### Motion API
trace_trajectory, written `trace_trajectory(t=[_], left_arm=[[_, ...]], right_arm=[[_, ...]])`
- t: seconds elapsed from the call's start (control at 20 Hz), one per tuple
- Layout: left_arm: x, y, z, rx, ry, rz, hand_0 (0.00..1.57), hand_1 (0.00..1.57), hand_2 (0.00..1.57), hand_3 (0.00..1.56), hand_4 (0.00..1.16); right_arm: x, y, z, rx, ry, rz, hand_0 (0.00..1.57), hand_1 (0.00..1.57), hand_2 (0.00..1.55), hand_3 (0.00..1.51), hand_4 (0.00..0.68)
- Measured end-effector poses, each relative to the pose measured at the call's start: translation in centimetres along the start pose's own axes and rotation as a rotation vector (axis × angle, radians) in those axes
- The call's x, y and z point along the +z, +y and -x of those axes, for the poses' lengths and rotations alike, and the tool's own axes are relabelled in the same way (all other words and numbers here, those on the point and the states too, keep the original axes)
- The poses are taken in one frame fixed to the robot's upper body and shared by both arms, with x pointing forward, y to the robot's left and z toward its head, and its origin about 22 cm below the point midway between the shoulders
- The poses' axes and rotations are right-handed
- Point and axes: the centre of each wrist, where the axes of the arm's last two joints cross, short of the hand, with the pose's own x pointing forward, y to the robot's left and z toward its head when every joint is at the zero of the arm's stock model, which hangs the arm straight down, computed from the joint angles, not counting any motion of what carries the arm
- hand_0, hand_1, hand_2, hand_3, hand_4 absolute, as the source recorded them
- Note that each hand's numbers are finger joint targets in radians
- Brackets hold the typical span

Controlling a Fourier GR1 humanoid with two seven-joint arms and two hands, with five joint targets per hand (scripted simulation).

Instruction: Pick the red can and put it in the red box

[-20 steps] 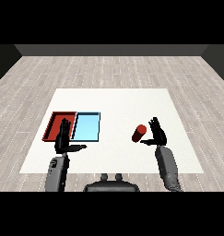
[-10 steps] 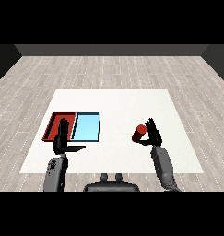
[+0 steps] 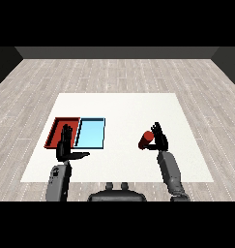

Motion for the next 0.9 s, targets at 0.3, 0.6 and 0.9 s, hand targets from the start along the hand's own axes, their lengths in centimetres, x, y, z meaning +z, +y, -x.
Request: trace_trajectory(t=[0.3,0.6,0.9], left_arm=[[0.2,-0.3,-0.3,-0.003,0.000,-0.003,0.00,0.00,0.00,0.00,0.00],[0.4,0.1,-0.3,0.004,0.005,0.003,0.00,0.00,0.00,0.00,0.00],[-0.1,0.0,-0.8,-0.007,-0.007,0.003,0.00,0.00,0.00,0.00,0.00]], right_arm=[[-0.3,0.5,0.5,0.002,0.006,-0.017,0.00,0.00,0.00,0.00,0.000],[-0.5,0.6,0.9,0.005,0.017,-0.006,0.00,0.00,0.00,0.00,0.000],[-1.4,1.5,0.7,0.012,0.031,0.000,0.00,0.00,0.00,0.00,0.000]])
